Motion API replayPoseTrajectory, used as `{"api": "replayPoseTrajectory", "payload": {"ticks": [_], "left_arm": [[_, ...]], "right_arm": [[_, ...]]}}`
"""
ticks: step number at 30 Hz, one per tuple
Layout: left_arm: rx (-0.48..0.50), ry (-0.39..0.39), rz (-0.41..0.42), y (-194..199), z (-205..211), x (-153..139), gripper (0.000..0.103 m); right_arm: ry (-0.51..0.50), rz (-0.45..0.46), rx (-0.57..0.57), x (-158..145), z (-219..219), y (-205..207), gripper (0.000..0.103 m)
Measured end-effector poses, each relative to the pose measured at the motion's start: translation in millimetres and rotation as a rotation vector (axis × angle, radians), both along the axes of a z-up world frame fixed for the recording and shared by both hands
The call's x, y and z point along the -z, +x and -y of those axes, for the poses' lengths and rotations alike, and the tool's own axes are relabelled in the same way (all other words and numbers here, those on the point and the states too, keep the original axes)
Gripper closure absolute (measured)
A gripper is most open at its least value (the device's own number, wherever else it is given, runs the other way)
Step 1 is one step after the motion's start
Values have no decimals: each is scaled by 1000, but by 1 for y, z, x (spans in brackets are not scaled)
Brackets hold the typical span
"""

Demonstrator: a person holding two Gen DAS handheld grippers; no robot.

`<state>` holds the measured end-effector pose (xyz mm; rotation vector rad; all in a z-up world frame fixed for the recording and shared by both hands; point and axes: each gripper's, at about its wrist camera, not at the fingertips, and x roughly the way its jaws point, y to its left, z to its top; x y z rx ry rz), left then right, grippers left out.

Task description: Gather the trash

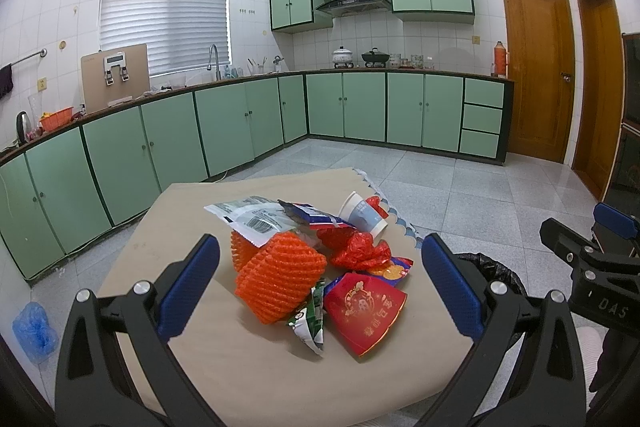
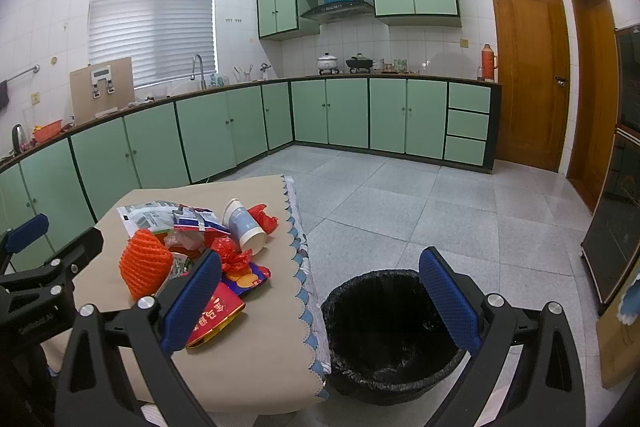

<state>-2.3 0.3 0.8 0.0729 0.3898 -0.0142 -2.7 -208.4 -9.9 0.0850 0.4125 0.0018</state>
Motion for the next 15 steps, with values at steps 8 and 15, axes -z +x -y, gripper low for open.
{"api": "replayPoseTrajectory", "payload": {"ticks": [8,15], "left_arm": [[-4,-2,-5,15,-1,10,5],[-96,17,21,32,-31,8,5]], "right_arm": [[7,3,-1,0,0,1,6],[52,1,-32,4,1,26,6]]}}
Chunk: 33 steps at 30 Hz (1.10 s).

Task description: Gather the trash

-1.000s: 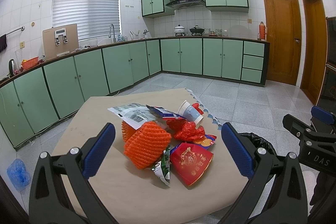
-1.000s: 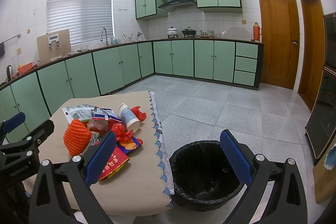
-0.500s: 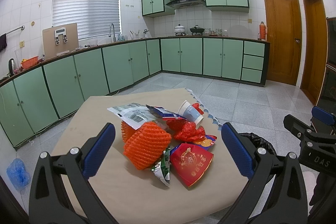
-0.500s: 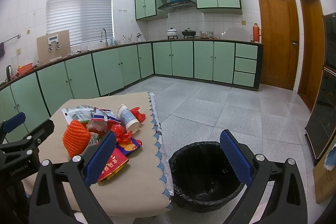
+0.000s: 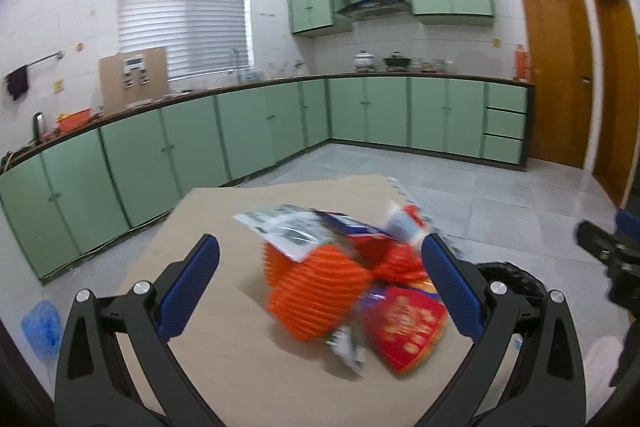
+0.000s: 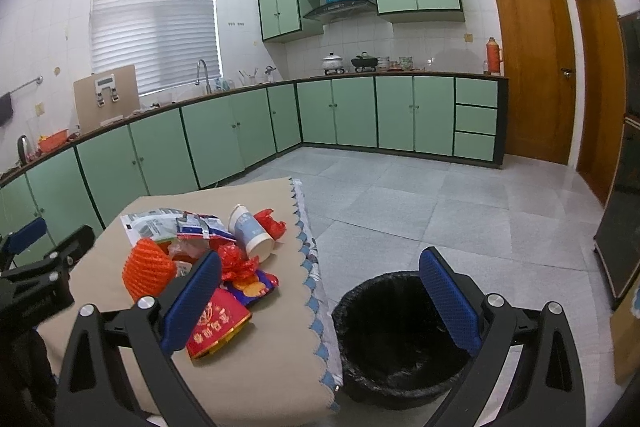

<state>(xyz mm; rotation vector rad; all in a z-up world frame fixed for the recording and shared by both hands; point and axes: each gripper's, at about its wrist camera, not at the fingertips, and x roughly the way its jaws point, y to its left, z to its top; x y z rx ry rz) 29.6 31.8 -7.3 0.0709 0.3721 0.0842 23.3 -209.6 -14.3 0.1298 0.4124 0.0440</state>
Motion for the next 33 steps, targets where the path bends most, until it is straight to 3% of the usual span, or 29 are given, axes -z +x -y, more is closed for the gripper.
{"api": "replayPoseTrajectory", "payload": {"ticks": [6,20,26,28,30,31,33], "left_arm": [[-87,-5,-33,28,-37,10,5],[-21,-50,-146,55,-50,67,5],[22,-38,-136,67,-45,75,6],[40,-39,-147,72,-43,78,13],[78,-61,-170,77,-42,84,39],[94,-75,-184,79,-42,86,44],[133,-113,-202,80,-42,89,63]], "right_arm": [[37,3,-61,6,-12,36,12],[-53,-63,-107,45,-50,62,18],[-71,-72,-110,53,-55,67,18],[-71,-83,-116,57,-56,69,18],[-76,-89,-122,60,-58,70,18],[-80,-89,-124,60,-59,71,18],[-83,-91,-125,62,-60,71,18]]}}
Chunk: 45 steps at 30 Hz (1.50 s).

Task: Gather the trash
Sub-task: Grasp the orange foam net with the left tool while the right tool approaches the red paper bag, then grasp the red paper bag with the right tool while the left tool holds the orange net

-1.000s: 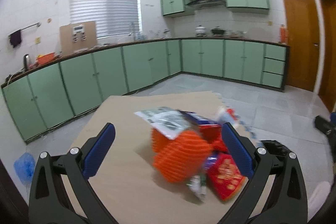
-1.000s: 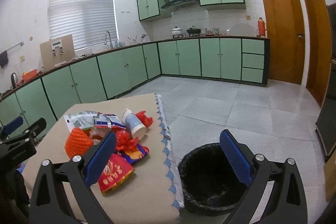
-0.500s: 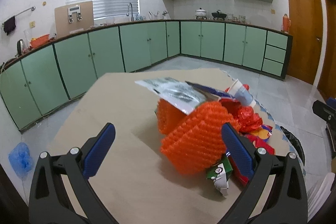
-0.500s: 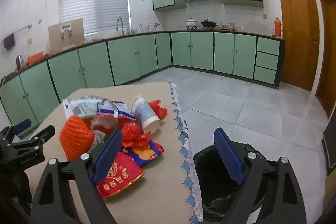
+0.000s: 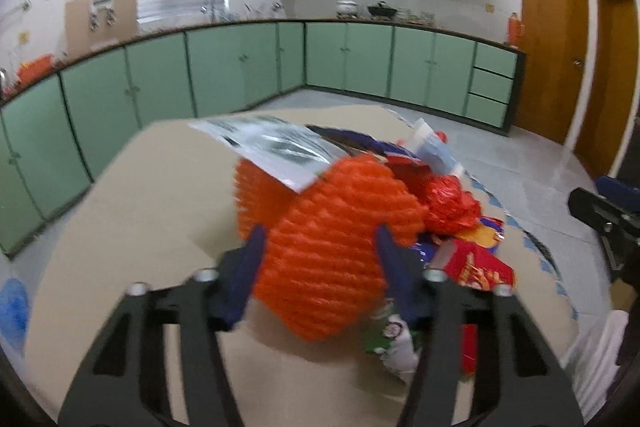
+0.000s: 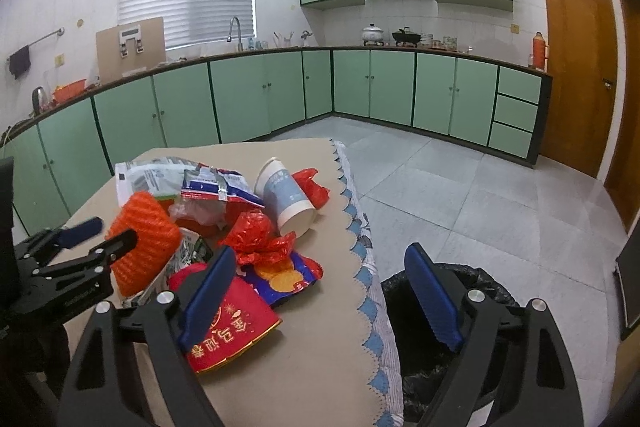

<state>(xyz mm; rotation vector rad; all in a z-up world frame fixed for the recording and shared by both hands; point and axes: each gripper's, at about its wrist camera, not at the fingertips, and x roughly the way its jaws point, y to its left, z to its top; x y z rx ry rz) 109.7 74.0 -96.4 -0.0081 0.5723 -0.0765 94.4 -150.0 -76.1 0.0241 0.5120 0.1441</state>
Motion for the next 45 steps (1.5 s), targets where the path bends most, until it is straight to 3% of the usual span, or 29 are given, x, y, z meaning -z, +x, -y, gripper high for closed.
{"api": "replayPoseTrajectory", "payload": {"ticks": [1,3,9,20,27,38,41,45], "left_arm": [[8,-9,-2,0,0,0,67],[18,-29,-1,-1,0,0,84],[3,-56,24,-15,-3,-4,92],[-101,-26,118,-64,-19,-20,94],[-93,-10,60,-72,-17,-1,94],[-110,-7,2,-62,-24,23,94],[-111,-6,-1,-61,-24,25,94],[-111,-2,-2,-62,-23,24,94]], "right_arm": [[0,-2,0,1,0,0,18],[0,-12,-5,4,-2,0,18],[4,-32,-42,15,-11,-4,19],[9,-67,-121,34,-34,-10,27],[10,-103,-152,47,-41,-5,27],[101,-175,-211,58,-39,11,27],[143,-208,-280,59,-40,10,44],[159,-205,-322,55,-40,6,75]]}}
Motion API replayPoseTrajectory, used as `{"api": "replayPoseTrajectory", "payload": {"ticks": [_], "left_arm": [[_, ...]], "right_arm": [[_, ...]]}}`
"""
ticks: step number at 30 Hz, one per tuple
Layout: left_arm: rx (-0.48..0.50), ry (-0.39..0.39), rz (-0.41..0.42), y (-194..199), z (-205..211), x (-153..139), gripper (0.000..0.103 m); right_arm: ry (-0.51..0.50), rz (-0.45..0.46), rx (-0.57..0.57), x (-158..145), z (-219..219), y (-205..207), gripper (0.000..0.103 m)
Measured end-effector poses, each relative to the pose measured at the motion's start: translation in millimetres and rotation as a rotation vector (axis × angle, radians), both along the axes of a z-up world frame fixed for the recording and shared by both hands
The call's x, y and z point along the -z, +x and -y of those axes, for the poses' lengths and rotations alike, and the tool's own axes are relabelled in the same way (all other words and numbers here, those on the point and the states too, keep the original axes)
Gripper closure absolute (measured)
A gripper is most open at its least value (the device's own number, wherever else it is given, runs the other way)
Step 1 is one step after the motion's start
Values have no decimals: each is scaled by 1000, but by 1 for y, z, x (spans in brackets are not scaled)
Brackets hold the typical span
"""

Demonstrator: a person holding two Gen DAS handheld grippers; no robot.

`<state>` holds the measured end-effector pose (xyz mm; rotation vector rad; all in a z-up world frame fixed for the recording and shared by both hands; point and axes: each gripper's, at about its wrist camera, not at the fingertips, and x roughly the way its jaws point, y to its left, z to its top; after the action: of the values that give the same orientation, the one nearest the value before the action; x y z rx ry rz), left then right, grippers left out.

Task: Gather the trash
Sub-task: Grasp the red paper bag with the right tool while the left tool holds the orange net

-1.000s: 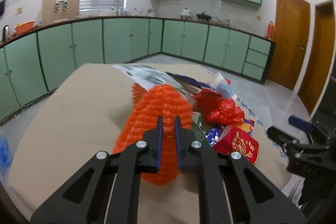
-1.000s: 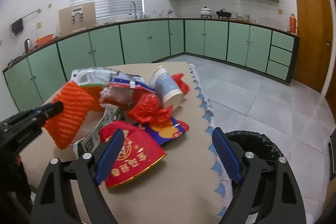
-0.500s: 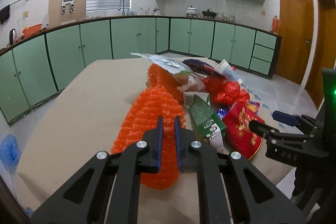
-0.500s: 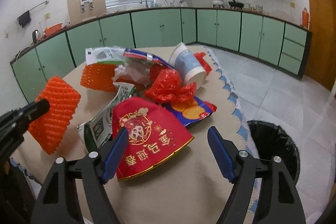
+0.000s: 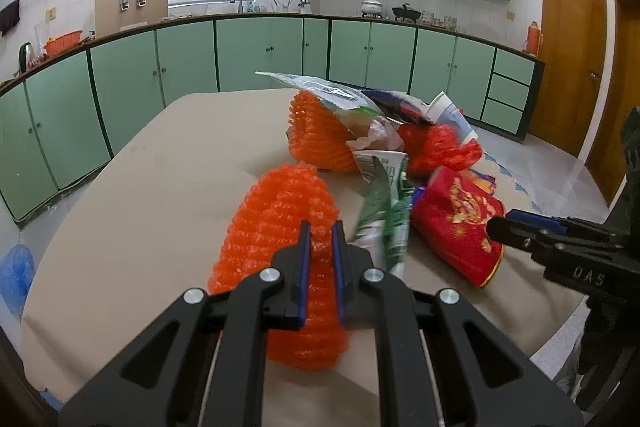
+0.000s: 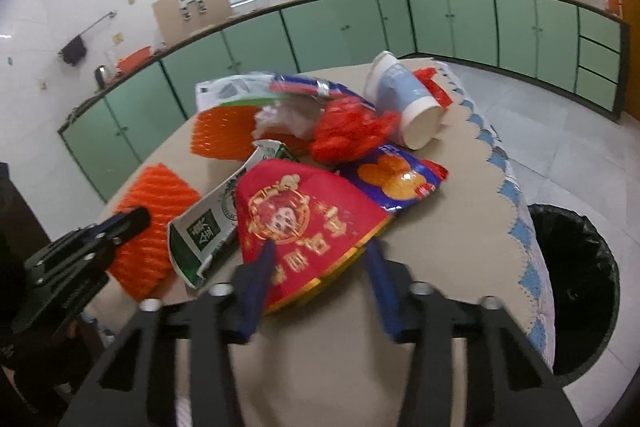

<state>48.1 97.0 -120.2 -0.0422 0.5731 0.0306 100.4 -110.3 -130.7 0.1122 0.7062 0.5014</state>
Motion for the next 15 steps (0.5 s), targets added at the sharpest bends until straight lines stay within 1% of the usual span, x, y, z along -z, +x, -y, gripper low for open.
{"api": "replayPoseTrajectory", "payload": {"ticks": [1,3,4,7,8,9,10,12,14,15], "left_arm": [[0,0,1,0,0,-1,94],[-4,3,4,0,0,-2,94],[-5,4,5,0,1,-3,94],[-4,7,12,-2,3,-5,94],[-3,13,15,-2,5,-6,94],[-2,15,15,-2,6,-5,94],[-1,15,12,-2,8,-4,94],[2,16,8,-2,9,-3,94],[2,18,7,-2,9,-3,94],[1,16,7,-2,9,-2,94]], "right_arm": [[-1,2,-4,-2,0,0,84],[3,6,-11,-4,2,-1,95],[9,9,-19,-6,3,-2,98],[13,13,-35,-9,4,-4,100],[13,8,-35,-8,4,-4,99],[10,3,-32,-8,2,-4,96],[7,-2,-32,-7,2,-4,95],[-3,-8,-27,-4,1,-5,95],[-1,-27,-17,-2,2,-4,84],[-2,-29,-8,-1,3,-4,74]]}}
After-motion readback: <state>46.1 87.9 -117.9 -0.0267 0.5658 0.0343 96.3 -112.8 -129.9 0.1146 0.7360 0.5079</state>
